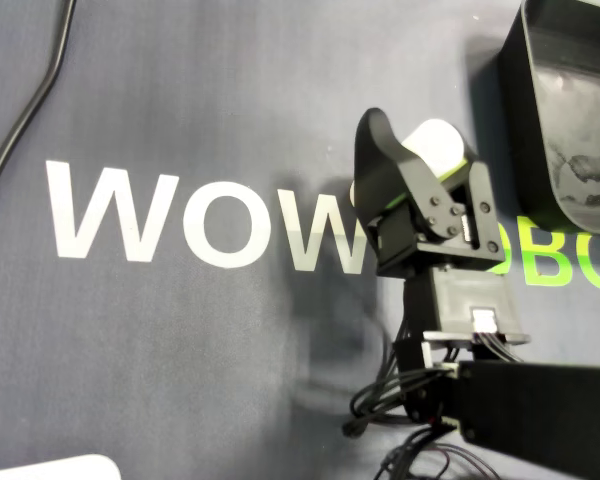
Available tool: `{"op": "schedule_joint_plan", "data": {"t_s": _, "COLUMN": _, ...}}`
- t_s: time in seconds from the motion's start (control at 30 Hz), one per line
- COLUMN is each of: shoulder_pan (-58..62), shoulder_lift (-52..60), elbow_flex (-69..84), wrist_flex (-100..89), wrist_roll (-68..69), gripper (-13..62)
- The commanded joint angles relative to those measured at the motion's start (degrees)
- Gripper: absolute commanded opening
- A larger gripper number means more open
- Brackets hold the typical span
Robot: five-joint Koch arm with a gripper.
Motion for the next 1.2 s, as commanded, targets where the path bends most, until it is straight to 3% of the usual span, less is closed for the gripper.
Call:
{"op": "schedule_joint_plan", "data": {"t_s": 0.0, "shoulder_pan": -0.7, "shoulder_lift": 0.2, "elbow_flex": -0.1, "wrist_flex": -4.8, "wrist_roll": -0.4, "gripper": 20.6}}
{"op": "schedule_joint_plan", "data": {"t_s": 0.53, "shoulder_pan": -2.3, "shoulder_lift": -0.3, "elbow_flex": -0.2, "wrist_flex": -5.1, "wrist_roll": 3.0, "gripper": 2.8}}
{"op": "schedule_joint_plan", "data": {"t_s": 0.93, "shoulder_pan": -0.6, "shoulder_lift": 3.1, "elbow_flex": -1.1, "wrist_flex": -4.4, "wrist_roll": 3.4, "gripper": 2.6}}
{"op": "schedule_joint_plan", "data": {"t_s": 1.17, "shoulder_pan": 0.9, "shoulder_lift": 12.0, "elbow_flex": -3.2, "wrist_flex": 4.4, "wrist_roll": 3.7, "gripper": 2.6}}
